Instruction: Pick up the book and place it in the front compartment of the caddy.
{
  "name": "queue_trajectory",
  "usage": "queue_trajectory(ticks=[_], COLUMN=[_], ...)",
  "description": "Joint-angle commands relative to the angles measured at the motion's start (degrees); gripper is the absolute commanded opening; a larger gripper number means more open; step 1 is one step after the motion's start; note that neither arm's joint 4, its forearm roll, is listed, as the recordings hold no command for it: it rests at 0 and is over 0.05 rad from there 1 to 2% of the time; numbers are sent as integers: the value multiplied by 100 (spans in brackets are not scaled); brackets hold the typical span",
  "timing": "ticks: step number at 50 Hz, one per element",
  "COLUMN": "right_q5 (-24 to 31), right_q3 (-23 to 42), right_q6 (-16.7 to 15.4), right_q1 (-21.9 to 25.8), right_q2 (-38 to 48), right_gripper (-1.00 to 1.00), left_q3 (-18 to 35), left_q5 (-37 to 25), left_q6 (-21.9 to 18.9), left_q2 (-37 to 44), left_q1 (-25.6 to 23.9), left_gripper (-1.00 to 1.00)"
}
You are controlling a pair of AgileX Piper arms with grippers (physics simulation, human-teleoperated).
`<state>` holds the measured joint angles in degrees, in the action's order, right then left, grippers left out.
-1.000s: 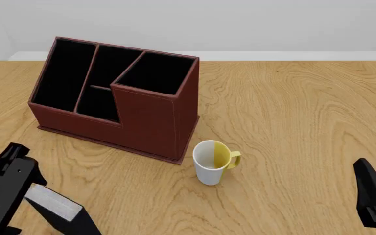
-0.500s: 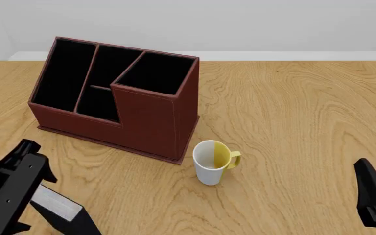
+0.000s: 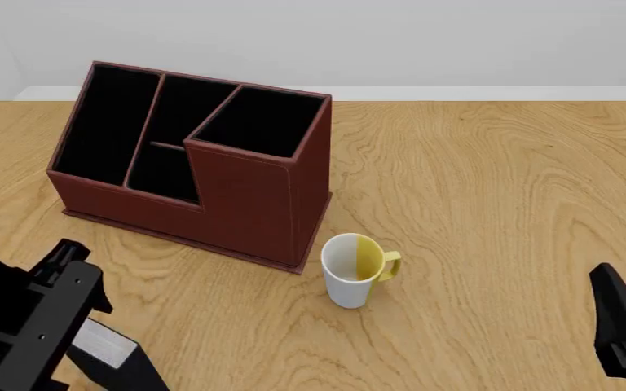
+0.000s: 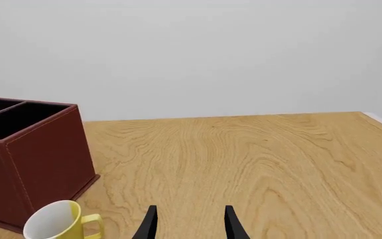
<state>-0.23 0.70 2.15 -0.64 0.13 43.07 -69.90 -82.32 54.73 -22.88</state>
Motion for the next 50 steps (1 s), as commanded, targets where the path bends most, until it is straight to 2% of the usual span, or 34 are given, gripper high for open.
queue_trajectory(ticks=[1,14,32,50], right_q5=[-1,-1,-1,-26], right_q3=[-2,0,-3,-38], right_q6=[-8,-5,-3,-70], right_q1=[-6,-11,-18,-12], right_q2=[-1,-1,0,13], right_gripper=[100,100,100,100], left_q3=[-2,5,-31,-85], left_q5=[0,0,0,0], left_q6=[319,704,451,-64], left_q2=[106,215,244,288], left_q1=[-318,-687,-360,166], left_gripper=[100,100,100,100])
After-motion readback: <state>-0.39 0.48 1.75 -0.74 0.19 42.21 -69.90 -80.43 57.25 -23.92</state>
